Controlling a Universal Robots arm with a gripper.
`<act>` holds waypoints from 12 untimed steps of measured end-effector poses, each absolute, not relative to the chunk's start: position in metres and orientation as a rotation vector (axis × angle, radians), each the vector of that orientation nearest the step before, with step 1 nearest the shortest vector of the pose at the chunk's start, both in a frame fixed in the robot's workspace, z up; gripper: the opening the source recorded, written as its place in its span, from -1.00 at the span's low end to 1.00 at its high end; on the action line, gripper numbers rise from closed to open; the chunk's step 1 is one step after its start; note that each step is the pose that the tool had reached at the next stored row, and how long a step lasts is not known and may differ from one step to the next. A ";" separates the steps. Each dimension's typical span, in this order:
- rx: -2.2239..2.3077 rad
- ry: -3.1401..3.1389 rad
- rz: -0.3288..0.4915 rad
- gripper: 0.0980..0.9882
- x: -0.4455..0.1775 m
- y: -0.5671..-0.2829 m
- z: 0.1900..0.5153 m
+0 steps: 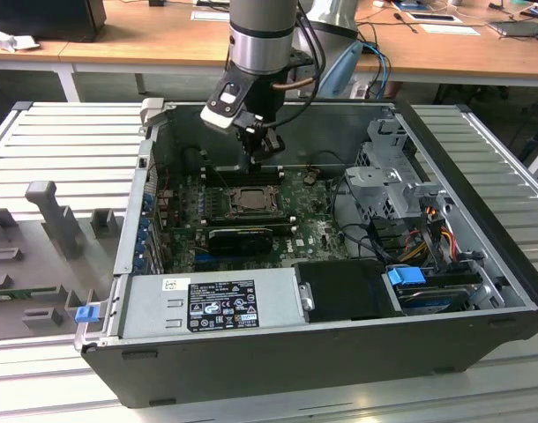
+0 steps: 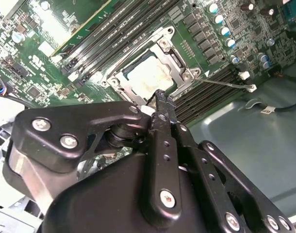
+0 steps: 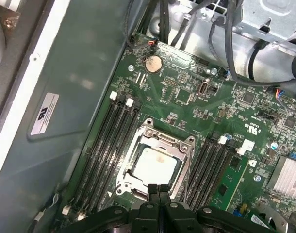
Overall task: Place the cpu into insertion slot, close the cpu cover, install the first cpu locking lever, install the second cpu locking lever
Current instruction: 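Install the first cpu locking lever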
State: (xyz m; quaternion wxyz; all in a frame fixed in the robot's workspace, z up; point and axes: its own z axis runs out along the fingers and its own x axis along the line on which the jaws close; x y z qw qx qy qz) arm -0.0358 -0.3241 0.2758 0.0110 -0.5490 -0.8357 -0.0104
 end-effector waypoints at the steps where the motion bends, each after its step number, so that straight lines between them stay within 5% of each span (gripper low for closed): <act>1: -1.703 -2.613 -0.032 -0.98 -0.036 -0.324 0.276; 12: -1.529 -2.718 -0.030 -0.98 -0.036 -0.324 0.276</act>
